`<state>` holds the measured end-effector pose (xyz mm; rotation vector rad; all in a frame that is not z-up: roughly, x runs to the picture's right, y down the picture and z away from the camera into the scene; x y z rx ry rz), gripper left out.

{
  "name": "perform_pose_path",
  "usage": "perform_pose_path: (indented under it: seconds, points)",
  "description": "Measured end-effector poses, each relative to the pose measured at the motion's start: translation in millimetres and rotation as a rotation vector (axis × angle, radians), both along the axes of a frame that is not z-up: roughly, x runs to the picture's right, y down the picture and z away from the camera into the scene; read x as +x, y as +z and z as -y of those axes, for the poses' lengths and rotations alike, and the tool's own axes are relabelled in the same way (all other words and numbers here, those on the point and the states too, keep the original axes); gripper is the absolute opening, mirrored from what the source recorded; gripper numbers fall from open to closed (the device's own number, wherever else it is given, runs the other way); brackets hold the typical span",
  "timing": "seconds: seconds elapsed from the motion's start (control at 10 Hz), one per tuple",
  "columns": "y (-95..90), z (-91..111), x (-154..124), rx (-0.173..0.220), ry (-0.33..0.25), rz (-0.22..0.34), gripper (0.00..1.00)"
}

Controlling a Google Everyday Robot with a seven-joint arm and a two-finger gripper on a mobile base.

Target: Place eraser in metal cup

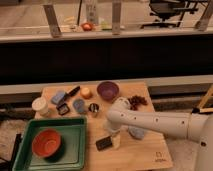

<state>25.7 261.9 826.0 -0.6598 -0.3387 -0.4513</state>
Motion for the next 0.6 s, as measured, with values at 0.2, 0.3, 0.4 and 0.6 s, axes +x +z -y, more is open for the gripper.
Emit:
perform_pose_path:
  seconds: [0.2, 0.3, 0.4, 0.6]
  points:
    - [-2.6, -2.8, -0.7, -0.003, 0.004, 0.001, 0.8]
    - [-2.5, -2.8, -0.9, -0.002, 0.001, 0.003, 0.8]
    - [-3.9, -3.9, -1.6, 0.001, -0.001, 0.007, 0.8]
    - [-8.4, -8.5, -3.0, 0.0, 0.002, 0.013, 0.8]
